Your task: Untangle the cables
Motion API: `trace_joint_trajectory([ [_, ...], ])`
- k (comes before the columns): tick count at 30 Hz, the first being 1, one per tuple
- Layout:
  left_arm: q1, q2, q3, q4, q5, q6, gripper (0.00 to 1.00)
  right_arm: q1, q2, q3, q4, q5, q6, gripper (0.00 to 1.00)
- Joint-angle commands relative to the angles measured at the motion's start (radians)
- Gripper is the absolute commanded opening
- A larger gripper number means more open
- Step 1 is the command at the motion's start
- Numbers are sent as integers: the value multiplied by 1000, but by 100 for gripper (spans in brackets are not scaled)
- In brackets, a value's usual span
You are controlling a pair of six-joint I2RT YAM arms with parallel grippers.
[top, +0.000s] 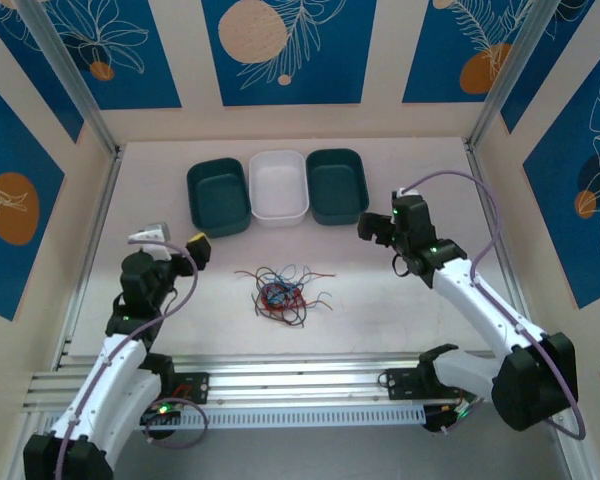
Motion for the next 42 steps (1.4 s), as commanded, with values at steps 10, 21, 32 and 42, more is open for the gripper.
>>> trace_joint_trajectory([
  [10,-486,387,125,-79,-169,-141,100,226,235,145,-208,-281,237,71],
  [21,-560,640,167,55,-137,-207,80,352,347,153,-142,-413,346,63],
  [32,-560,714,168,133,-199,-253,60,357,511,235,-85,-409,332,46],
  [42,-559,744,167,147,-223,-268,35,355,606,344,-161,-354,314,9],
])
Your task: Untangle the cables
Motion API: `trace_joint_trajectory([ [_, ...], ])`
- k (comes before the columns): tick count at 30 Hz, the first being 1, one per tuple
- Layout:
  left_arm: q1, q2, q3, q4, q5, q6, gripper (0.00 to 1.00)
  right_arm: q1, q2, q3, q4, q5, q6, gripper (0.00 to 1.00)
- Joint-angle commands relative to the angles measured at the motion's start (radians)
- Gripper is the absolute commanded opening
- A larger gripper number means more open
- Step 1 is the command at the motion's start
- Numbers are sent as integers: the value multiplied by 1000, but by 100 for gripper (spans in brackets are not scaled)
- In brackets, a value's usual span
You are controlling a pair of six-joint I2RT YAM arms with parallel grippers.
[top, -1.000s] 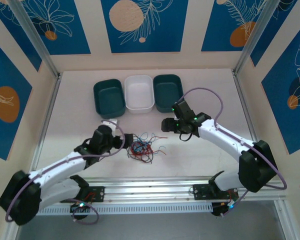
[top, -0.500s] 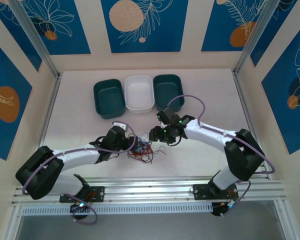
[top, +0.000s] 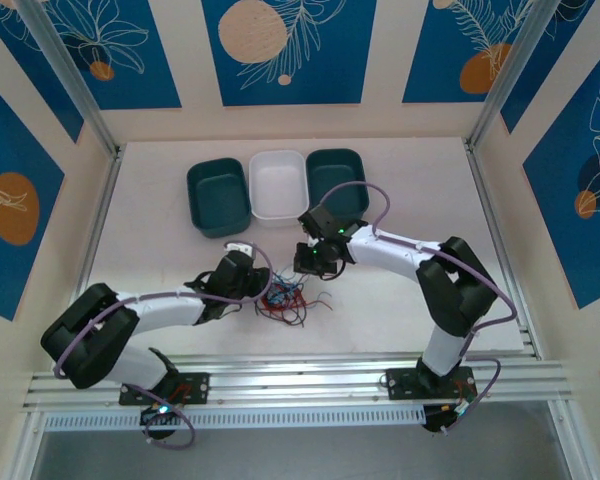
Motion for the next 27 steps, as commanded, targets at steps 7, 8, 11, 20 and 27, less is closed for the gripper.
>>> trace_joint_trajectory([
  [7,3,-50,23,7,-109,10,14,-2,-74,82,-110,100,-69,0],
  [8,4,-63,23,1,-123,18,11,-6,-91,87,-116,112,-77,0],
  [11,8,-101,24,-23,-174,39,6,-16,-138,99,-127,134,-98,0],
  [20,14,-156,-18,-35,-247,44,4,-18,-269,167,-167,178,-185,0],
  [27,16,-126,-41,-3,-248,17,2,-18,-359,263,-225,182,-263,0],
])
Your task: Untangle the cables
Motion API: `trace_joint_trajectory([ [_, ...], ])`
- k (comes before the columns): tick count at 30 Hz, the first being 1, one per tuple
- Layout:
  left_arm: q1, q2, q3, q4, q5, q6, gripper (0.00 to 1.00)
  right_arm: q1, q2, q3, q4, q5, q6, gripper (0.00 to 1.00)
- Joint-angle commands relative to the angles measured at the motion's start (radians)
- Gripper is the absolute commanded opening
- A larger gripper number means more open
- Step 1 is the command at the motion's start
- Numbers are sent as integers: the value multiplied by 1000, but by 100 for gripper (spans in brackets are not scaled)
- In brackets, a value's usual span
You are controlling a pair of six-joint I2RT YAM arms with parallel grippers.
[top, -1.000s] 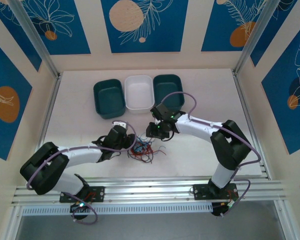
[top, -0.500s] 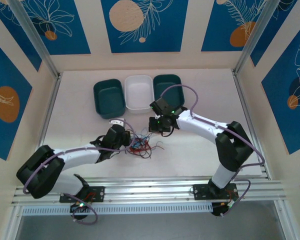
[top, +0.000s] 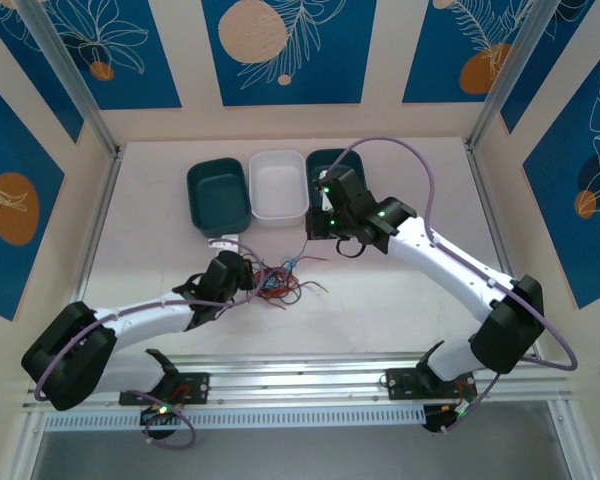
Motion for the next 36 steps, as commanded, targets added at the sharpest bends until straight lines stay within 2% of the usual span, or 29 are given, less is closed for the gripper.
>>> trace_joint_trajectory([
  [1,8,21,-11,18,-27,-19,1,-1,-61,72,-56,22,-71,0],
  [14,10,114,-20,55,-21,-58,0,-6,-109,323,-175,95,-213,0],
  [30,29,70,-48,32,-31,-55,0,-31,1,603,-309,139,-316,0],
  [36,29,72,-53,36,-31,-62,0,-57,73,781,-368,168,-369,0],
])
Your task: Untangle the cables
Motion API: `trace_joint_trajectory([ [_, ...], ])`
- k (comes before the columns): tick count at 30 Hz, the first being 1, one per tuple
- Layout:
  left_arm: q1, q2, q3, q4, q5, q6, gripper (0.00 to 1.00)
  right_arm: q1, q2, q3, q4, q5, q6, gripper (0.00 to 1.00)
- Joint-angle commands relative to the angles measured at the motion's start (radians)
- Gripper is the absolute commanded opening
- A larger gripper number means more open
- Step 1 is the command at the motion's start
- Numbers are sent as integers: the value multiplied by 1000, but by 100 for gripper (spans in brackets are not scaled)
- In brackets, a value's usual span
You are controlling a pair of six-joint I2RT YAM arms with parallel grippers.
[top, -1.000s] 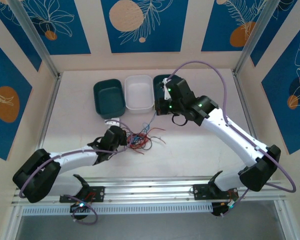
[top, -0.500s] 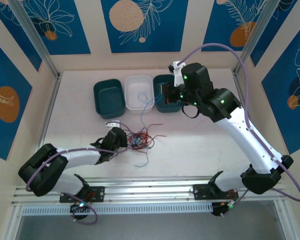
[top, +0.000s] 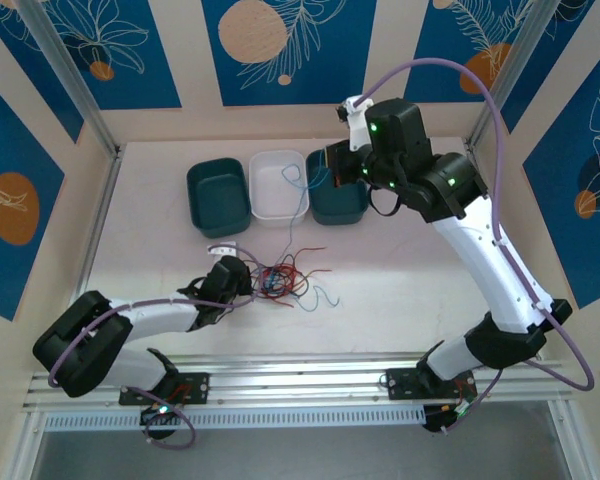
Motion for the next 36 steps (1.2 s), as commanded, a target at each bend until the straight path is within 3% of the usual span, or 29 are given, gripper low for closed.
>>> trace_joint_trajectory([
  [1,10,-10,-10,-10,-22,-9,0,-24,31,121,-47,40,-54,0],
  [8,12,7,-10,-1,-17,-19,0,-71,108,352,-93,-5,-69,0],
  [15,12,8,-10,14,2,-24,0,-128,138,424,-50,-95,-60,0],
  [22,12,-66,-6,-4,48,-16,32,-245,186,403,-40,-241,8,0],
  [31,14,-308,16,-180,39,3,100,-314,317,454,-42,-311,25,0],
  [36,14,-468,12,-281,13,27,100,-334,403,510,-60,-303,32,0],
])
